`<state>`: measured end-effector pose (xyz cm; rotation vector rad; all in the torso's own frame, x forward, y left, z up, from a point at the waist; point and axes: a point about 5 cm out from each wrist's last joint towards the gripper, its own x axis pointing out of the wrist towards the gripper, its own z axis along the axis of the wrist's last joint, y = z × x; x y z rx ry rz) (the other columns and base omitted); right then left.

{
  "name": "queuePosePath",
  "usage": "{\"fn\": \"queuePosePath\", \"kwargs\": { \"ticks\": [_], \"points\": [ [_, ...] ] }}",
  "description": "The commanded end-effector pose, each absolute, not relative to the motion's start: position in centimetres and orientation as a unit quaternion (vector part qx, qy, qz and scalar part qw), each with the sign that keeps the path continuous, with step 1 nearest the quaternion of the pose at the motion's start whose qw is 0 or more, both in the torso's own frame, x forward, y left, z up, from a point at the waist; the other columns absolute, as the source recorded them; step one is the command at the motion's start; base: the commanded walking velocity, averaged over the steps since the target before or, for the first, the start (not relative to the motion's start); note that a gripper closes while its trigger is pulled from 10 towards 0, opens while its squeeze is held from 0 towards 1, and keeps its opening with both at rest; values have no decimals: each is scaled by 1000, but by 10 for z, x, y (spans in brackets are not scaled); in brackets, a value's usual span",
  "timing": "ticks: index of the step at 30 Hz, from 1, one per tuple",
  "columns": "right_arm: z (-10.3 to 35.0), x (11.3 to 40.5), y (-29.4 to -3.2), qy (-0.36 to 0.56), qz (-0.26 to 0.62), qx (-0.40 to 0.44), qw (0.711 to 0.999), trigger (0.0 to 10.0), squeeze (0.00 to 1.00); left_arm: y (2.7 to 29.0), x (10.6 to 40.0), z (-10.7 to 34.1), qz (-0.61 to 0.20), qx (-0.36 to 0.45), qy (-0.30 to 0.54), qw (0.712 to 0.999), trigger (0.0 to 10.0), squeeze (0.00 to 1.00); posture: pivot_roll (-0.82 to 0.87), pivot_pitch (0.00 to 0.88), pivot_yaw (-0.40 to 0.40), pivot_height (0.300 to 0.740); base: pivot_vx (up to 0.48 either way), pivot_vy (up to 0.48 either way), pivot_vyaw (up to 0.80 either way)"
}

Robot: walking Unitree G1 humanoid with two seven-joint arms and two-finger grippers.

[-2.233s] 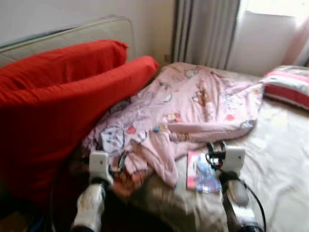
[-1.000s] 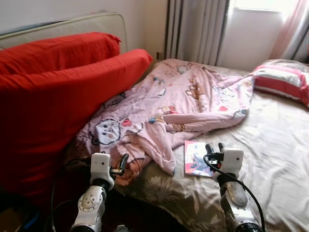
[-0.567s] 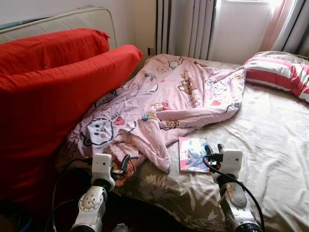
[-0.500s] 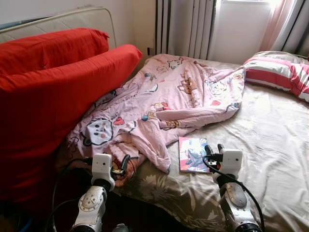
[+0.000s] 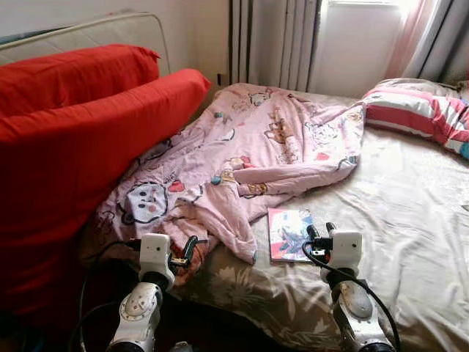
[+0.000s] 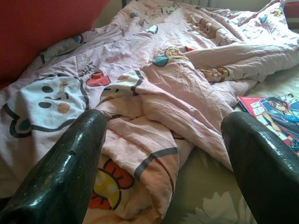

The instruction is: Clean up the room

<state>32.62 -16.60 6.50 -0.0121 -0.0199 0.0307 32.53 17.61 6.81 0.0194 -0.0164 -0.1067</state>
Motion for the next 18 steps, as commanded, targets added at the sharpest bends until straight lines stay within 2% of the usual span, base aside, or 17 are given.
{"fn": "queuePosePath", "kwargs": {
  "ticks": [1, 18],
  "points": [
    [61, 325, -165, 1, 14, 1, 1000, 10000, 0, 175, 327, 71, -55, 11, -11, 998, 10000, 0, -10, 76, 21, 603, 266, 0, 0],
    [63, 325, -165, -3, 14, -6, 1000, 10000, 0, 175, 328, 71, -55, 11, -10, 998, 10000, 0, -7, 86, 20, 603, 280, 0, 0]
  ]
}}
